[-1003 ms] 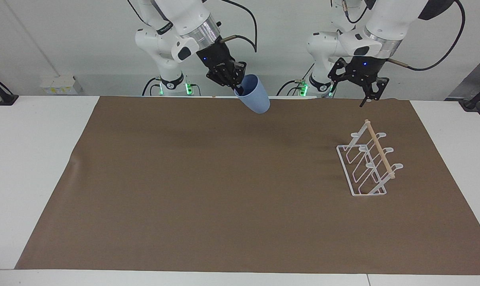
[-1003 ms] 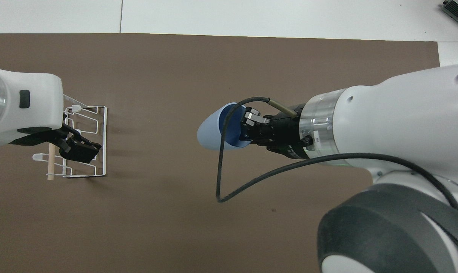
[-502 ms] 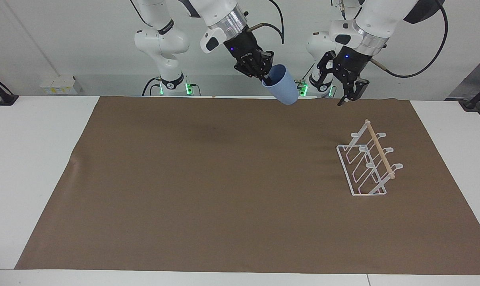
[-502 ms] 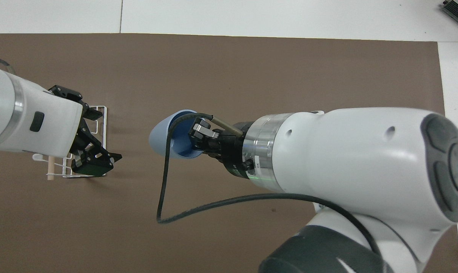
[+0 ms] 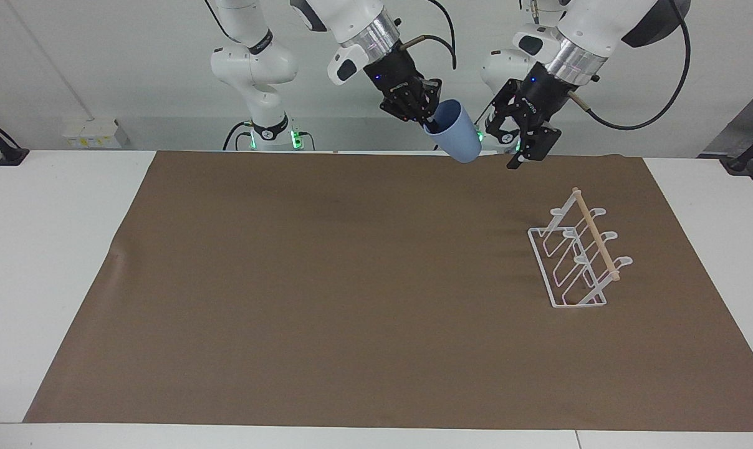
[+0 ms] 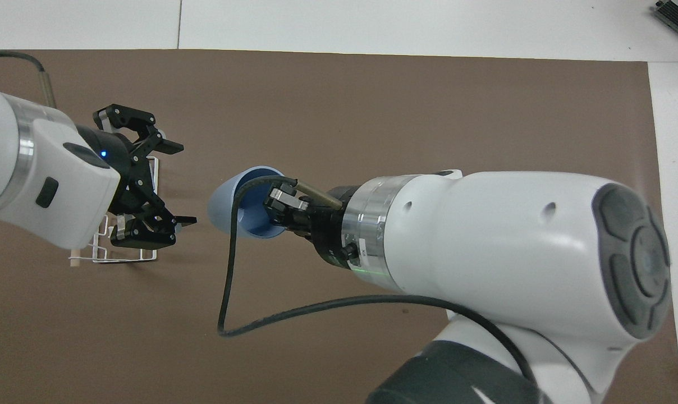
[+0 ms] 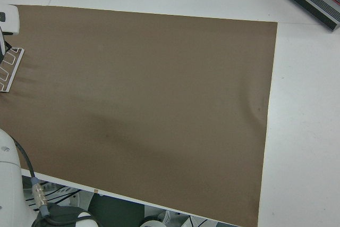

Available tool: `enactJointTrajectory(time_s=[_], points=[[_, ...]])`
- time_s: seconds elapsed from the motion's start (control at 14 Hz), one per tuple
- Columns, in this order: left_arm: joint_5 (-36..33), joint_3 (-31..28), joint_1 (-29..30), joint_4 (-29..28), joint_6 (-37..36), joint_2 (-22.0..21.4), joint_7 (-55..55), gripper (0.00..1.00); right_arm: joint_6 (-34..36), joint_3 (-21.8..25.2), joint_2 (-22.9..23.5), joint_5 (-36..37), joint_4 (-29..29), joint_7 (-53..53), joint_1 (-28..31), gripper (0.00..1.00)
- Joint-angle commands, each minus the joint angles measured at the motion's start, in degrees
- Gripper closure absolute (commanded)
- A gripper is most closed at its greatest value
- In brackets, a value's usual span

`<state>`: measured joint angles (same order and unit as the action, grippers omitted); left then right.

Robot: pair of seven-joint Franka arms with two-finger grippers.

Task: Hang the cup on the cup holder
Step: 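Grasp the cup bottom with the left gripper from the right gripper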

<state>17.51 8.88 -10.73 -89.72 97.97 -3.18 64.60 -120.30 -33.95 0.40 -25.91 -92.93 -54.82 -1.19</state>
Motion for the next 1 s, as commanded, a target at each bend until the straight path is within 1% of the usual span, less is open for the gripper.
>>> enactJointTrajectory(time_s=[0.0,0.14,0.29,0.43,0.57,0.93], points=[[1.99,-0.01,-1.92,-3.87,4.16,-1.92,4.04,0.0,-1.34,-0.06,-0.13,-1.77,-0.5,-0.46,0.05,1.0],[4.98,-0.09,-2.28,-6.42,4.86,-3.15,4.39,0.0,-1.34,-0.06,-0.13,-1.77,-0.5,-0.46,0.05,1.0],[9.71,-0.35,-1.49,-12.12,6.34,-6.04,4.56,0.0,-1.34,-0.06,-0.13,-1.77,-0.5,-0.38,0.05,1.0],[11.58,-0.35,-1.49,-14.77,8.2,-7.28,4.74,0.0,-1.34,-0.06,-0.13,-1.77,-0.5,-0.38,0.14,1.0],[13.51,-0.44,-1.66,-14.87,9.51,-7.55,4.65,0.0,-1.34,-0.06,-0.05,-1.77,-0.41,-0.29,0.23,1.0],[15.54,-0.35,-2.02,-14.87,11.54,-7.46,4.13,0.0,-1.33,-0.06,0.13,-1.77,-0.41,-0.2,0.31,1.0]])
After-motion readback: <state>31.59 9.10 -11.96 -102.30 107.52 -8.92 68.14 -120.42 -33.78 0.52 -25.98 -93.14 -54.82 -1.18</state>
